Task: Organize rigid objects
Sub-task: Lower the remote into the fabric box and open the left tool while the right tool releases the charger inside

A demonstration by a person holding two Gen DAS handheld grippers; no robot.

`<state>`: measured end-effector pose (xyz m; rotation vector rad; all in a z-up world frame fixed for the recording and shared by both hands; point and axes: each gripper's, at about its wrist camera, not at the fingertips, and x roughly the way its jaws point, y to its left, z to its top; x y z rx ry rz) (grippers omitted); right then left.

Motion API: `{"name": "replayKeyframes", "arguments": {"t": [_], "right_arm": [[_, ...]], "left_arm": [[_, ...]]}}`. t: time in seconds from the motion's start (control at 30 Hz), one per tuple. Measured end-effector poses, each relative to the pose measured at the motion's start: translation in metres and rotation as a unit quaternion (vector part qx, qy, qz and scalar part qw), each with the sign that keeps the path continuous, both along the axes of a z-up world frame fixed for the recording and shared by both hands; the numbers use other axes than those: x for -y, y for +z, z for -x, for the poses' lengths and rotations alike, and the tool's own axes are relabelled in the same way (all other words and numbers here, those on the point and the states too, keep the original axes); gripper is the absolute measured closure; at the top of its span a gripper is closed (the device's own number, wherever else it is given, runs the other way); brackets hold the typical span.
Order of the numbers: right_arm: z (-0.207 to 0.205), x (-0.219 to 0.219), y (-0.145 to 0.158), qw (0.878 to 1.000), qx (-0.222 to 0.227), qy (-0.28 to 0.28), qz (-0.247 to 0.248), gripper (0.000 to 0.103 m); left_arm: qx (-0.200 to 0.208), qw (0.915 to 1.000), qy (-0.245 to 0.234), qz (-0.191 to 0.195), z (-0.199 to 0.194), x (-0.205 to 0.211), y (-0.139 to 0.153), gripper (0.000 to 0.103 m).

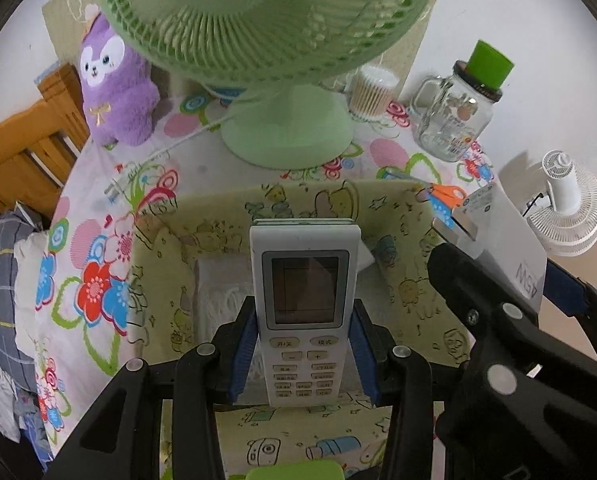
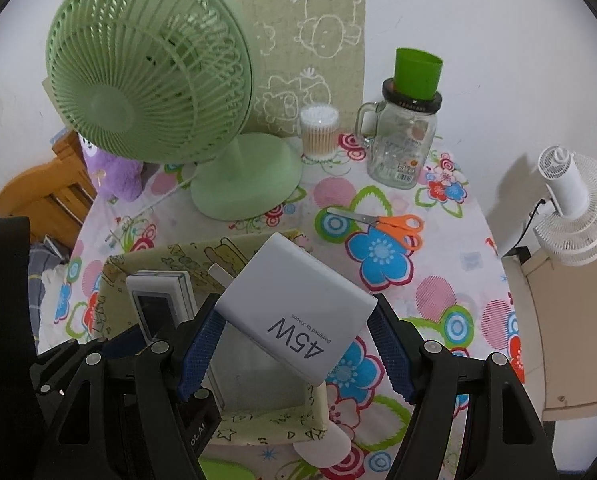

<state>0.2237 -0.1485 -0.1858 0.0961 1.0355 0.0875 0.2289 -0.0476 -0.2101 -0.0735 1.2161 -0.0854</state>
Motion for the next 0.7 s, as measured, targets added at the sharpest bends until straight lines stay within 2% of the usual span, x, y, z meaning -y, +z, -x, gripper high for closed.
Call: {"name": "replayKeyframes", "arguments": {"t": [0.17,0.23,0.27,0.33,0.53,0.7], "right_arm": [[-0.005,-0.002,-0.013,1.000,-0.017,0.004,0.002,0.028],[-0.006,-0.003,-0.019,1.000,-0.023,0.005,0.001,0.028],[-0.007,-0.003,-0.020,1.000,-0.024,0.005,0.001,0.028],[-0.008,-0.004,-0.024,1.000,-0.027,0.006,0.001,0.028],[-0.013,-0.007,-0.025,1.000,-0.021,0.011,0.004,0.028],[-0.015,-0.012,-0.026,1.000,-0.016,0.018,0.008,0.028]], "left_arm": [[-0.024,0.9996,-0.006,0.010,-0.002,-0.002,-0.016,0.057],[-0.021,0.9997,-0.008,0.005,-0.001,0.000,-0.018,0.055],[-0.020,0.9998,-0.009,-0.001,-0.001,0.001,-0.019,0.053],[-0.018,0.9998,-0.009,-0.008,-0.001,0.001,-0.020,0.038],[-0.015,0.9996,-0.009,-0.020,-0.002,-0.003,-0.021,0.023],[-0.011,0.9995,-0.005,-0.030,-0.002,-0.008,-0.019,0.016]]}}
